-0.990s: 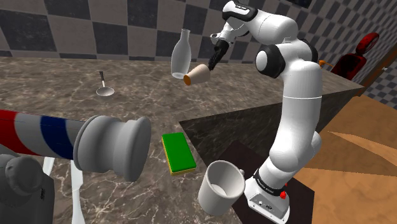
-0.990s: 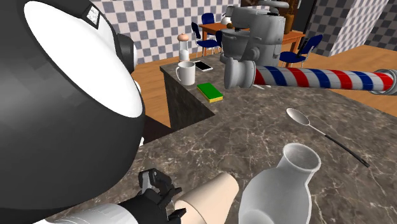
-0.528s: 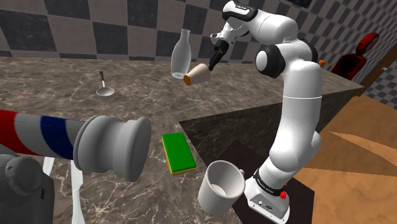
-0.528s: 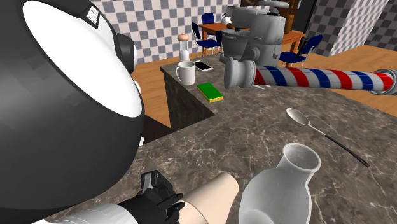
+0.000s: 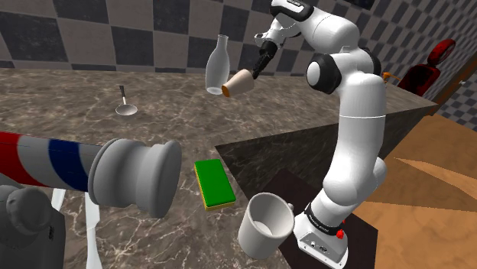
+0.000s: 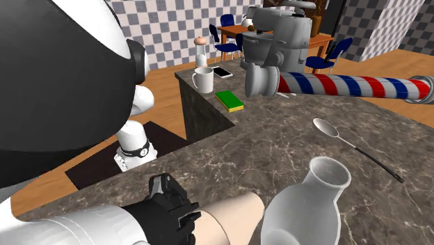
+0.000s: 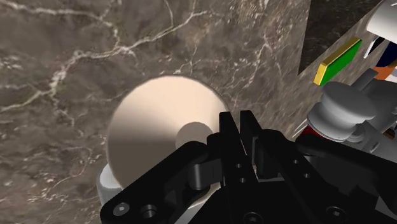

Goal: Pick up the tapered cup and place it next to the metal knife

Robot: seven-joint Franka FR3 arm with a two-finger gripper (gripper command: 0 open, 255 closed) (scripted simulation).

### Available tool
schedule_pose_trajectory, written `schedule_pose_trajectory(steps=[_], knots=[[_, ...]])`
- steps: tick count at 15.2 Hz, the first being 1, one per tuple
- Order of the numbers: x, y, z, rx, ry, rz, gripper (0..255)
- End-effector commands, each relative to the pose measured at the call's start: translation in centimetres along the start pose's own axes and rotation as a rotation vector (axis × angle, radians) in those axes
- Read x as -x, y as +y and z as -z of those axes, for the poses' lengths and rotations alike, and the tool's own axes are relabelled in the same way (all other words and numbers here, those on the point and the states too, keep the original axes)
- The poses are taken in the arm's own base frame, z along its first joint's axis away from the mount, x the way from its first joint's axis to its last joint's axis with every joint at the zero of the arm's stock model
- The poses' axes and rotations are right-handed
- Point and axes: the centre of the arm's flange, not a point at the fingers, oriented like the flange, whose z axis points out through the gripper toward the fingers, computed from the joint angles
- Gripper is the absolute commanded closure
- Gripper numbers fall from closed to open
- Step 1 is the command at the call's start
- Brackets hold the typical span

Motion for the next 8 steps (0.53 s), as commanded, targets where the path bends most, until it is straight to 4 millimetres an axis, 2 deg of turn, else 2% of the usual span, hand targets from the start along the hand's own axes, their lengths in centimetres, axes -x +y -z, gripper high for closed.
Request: schedule_pose_trajectory(steps=[1,8], knots=[[-0.5,-0.6,0.8,0.0,0.0,0.0,255],[-1.7,-2.5,3.3,0.0,0.0,0.0,255]])
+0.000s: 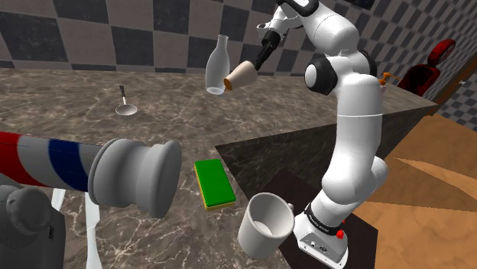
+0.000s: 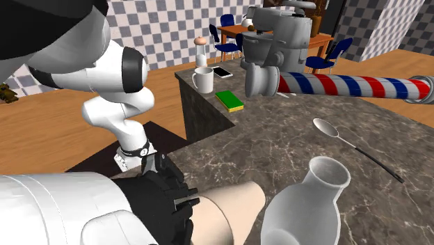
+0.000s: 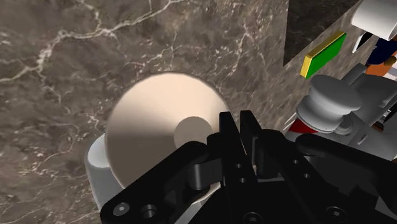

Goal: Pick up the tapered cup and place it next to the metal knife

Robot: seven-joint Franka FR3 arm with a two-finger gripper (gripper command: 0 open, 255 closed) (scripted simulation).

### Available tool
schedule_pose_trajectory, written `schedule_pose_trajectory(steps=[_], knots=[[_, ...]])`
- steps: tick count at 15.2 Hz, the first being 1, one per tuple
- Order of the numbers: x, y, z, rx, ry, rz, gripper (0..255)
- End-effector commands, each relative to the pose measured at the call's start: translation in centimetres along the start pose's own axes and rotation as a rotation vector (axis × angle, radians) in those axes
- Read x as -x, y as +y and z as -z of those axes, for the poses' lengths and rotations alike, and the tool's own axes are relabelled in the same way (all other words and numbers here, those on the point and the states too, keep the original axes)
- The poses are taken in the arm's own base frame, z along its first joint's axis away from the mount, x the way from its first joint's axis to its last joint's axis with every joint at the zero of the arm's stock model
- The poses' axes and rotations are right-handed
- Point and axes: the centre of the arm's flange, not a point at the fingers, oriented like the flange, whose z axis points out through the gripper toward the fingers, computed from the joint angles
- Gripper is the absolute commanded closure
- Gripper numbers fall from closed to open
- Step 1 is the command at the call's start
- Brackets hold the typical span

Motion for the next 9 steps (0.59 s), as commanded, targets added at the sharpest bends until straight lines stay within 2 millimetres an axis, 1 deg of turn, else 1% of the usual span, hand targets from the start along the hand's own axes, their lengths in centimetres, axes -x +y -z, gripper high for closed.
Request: schedule_pose_trajectory(steps=[1,9], knots=[[-0.9,-0.9,-0.5,0.0,0.0,0.0,255],[-6.9,-7.4,-6.3,0.0,0.0,0.0,255]])
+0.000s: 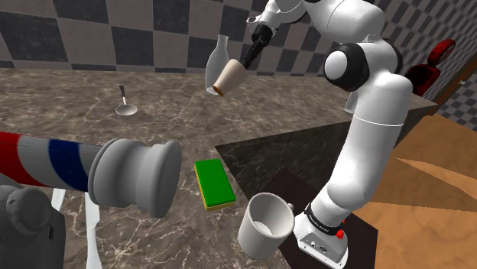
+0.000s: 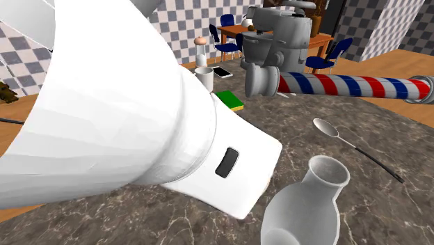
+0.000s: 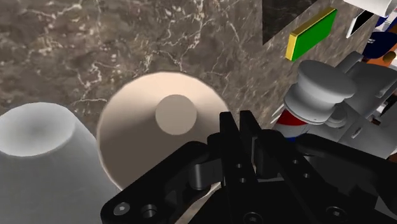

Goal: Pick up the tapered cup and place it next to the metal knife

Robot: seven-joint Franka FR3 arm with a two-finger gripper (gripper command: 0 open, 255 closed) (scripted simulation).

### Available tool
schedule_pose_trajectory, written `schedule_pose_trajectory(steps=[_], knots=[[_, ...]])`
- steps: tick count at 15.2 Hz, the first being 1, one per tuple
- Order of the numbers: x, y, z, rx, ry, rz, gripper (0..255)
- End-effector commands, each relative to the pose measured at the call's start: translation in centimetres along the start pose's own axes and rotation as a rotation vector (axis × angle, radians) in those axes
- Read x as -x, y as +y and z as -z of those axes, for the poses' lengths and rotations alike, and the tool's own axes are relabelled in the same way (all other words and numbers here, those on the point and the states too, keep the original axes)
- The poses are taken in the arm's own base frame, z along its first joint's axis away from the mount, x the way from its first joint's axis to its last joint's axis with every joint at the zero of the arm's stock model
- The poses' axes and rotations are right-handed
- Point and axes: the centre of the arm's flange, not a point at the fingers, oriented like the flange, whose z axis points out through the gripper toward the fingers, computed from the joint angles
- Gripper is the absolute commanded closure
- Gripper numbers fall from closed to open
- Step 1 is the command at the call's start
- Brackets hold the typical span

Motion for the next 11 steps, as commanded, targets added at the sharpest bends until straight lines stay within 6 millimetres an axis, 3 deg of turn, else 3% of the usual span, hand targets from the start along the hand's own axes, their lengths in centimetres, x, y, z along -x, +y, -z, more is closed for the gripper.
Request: schedule_pose_trajectory(steps=[1,11], knots=[[-1.7,-1.5,-1.6,0.0,0.0,-0.001,255],[-9.2,-9.6,-8.8,0.0,0.0,-0.001,255]])
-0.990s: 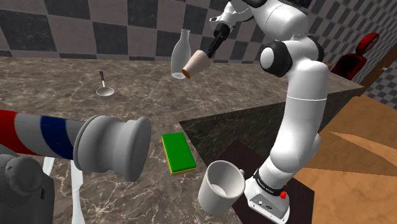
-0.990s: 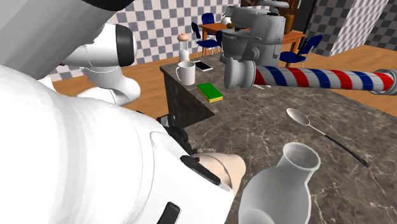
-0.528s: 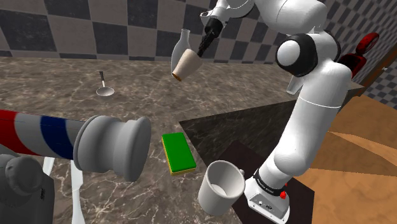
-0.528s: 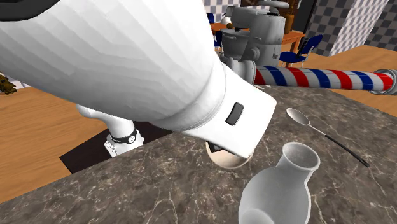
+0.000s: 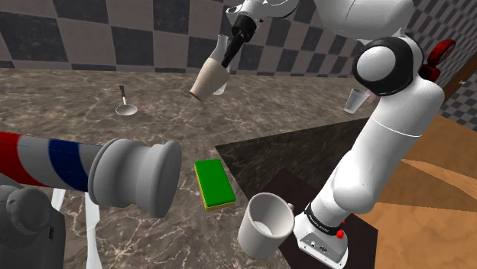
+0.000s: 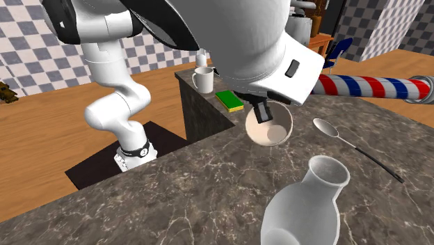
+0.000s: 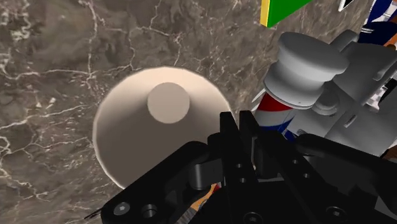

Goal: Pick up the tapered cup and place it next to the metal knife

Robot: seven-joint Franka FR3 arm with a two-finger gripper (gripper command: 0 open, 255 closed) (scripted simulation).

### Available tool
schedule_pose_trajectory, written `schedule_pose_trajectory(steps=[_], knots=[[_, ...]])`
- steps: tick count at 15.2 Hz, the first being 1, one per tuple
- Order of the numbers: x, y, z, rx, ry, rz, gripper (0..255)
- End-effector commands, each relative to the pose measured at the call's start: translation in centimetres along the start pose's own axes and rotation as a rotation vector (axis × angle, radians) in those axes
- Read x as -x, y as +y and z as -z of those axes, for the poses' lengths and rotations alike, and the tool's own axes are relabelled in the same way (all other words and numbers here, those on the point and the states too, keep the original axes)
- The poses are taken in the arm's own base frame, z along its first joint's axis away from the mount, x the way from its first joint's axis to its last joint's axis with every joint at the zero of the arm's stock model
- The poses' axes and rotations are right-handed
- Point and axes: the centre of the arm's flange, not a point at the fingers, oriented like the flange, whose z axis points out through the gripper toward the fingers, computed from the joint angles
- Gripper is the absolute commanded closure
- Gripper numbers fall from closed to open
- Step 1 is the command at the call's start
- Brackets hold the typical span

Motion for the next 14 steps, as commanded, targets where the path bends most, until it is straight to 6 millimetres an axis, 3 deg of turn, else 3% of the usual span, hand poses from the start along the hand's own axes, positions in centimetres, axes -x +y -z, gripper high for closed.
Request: schedule_pose_trajectory(steps=[1,3,4,5,10,14], knots=[[-1.5,-1.7,-1.5,0.001,0.001,-0.001,255],[-3.0,-3.3,-3.0,0.001,0.001,-0.001,255],[-2.1,-2.6,-2.2,0.0,0.0,0.0,255],[-2.1,-2.6,-2.2,0.0,0.0,0.0,0],[-9.3,-3.1,-9.5,0.238,-0.365,-0.184,0],[-8.8,-2.8,-11.0,0.24,-0.368,-0.185,0]])
